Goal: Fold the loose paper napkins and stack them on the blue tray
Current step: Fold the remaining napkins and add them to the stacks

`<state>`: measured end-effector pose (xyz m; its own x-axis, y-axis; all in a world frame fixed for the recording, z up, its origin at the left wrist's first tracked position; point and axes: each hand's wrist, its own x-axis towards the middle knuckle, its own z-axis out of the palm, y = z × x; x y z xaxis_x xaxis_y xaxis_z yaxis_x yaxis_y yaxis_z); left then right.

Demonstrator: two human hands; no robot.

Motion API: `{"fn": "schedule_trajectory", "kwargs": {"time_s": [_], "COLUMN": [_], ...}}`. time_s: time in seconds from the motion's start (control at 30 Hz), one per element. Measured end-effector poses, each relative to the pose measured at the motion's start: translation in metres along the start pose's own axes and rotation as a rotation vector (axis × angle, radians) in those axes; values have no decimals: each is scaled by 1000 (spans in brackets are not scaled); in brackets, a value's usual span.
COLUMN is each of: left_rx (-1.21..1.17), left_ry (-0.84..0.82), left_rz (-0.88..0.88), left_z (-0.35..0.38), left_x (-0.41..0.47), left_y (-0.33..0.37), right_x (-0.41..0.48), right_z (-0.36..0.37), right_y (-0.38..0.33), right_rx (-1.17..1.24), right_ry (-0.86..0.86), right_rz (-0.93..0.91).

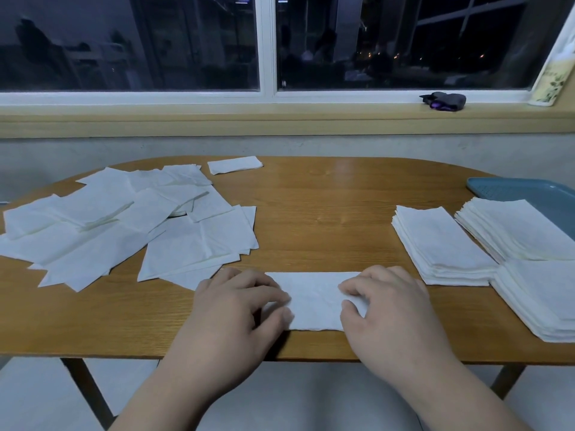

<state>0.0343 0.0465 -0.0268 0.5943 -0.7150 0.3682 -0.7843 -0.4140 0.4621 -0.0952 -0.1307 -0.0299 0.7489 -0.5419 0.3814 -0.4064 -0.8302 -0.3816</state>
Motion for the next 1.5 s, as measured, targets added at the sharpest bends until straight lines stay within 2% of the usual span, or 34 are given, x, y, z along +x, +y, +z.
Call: {"fn": "schedule_trajectory", "kwargs": {"time_s": [0.37, 0.5, 0.67, 0.8, 1.0, 1.5], "left_rx": [8, -20, -19, 60, 43, -7], "left_ry": [65, 118, 228, 237, 232, 277], "left_rz": [-114, -193, -341, -424, -487, -492], "left_z": [-42, -64, -89, -102, -107, -106], "left_x": [-25, -35, -46, -50, -51, -50], "left_y": [-23, -33, -54, -70, -85, -94], "right_x": [-4, 6, 33, 55, 78, 85], "right_z": [-11, -6, 11, 32, 63, 85], "right_y": [-23, -70, -135, -174, -206, -227], "right_rx": [119, 120, 118, 73, -13, -33], "right_ry": [34, -64, -185, -281, -389, -364], "right_rz": [-118, -248, -326, -341, -305, -252]}}
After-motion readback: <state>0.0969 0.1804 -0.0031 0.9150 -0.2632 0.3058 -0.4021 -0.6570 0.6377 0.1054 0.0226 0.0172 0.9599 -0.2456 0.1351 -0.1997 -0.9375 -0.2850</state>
